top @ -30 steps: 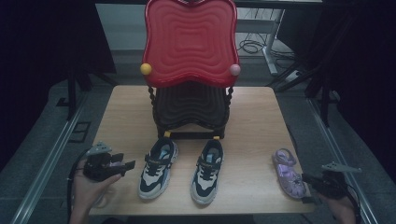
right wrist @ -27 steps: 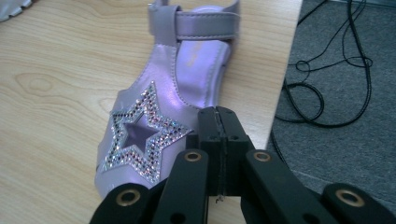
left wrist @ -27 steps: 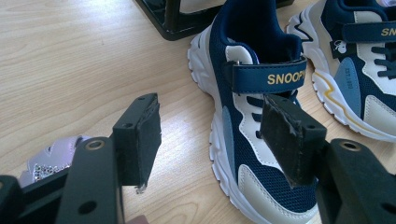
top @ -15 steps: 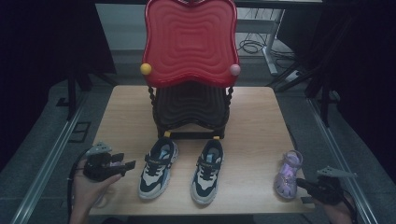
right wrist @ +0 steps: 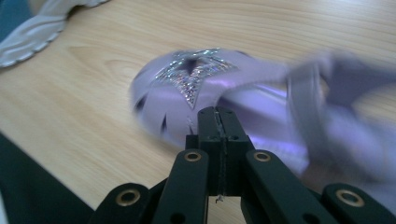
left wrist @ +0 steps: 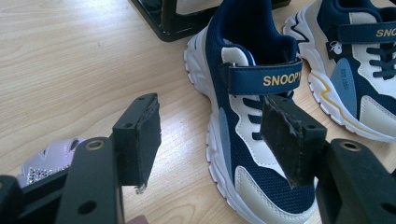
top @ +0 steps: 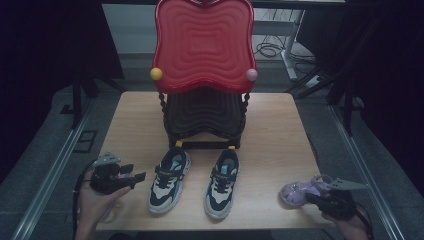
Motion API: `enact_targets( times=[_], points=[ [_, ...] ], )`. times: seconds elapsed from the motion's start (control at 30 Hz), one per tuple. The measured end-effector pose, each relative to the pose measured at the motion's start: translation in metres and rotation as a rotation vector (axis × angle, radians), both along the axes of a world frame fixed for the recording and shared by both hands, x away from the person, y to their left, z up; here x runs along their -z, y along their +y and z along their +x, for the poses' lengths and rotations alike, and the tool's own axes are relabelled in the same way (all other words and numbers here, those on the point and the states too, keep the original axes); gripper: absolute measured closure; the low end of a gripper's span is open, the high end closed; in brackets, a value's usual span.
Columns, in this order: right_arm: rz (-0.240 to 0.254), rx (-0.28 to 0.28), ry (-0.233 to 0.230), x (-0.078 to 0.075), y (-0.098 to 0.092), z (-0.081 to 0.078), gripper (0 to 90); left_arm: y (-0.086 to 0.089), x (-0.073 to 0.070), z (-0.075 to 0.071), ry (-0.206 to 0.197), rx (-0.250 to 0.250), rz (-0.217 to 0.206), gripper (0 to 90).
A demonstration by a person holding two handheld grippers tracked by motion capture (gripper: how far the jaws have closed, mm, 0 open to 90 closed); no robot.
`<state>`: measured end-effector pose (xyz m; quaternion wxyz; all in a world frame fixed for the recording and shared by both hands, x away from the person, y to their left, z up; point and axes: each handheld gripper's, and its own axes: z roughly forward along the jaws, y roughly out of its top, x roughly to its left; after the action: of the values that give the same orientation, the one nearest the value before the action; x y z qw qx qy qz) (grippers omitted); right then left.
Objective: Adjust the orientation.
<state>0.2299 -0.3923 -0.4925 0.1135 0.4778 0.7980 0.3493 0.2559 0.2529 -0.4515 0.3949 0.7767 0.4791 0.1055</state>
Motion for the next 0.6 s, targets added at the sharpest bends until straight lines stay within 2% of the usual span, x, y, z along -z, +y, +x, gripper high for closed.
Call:
enact_targets(
  times=[0.13,0.3,0.6],
  points=[
    [-0.011,-0.029,0.009,0.004,0.017,0.006,89.8,0.001,0.000,0.000,-0.001,-0.001,-0.002,38.5],
    [-0.056,0.006,-0.008,0.000,0.028,0.006,89.8,0.001,0.000,0.000,0.001,-0.002,-0.002,38.4],
    [-0.088,0.042,-0.024,-0.003,0.041,0.008,89.8,0.001,0.000,0.000,0.001,-0.002,-0.001,38.2]
  ],
)
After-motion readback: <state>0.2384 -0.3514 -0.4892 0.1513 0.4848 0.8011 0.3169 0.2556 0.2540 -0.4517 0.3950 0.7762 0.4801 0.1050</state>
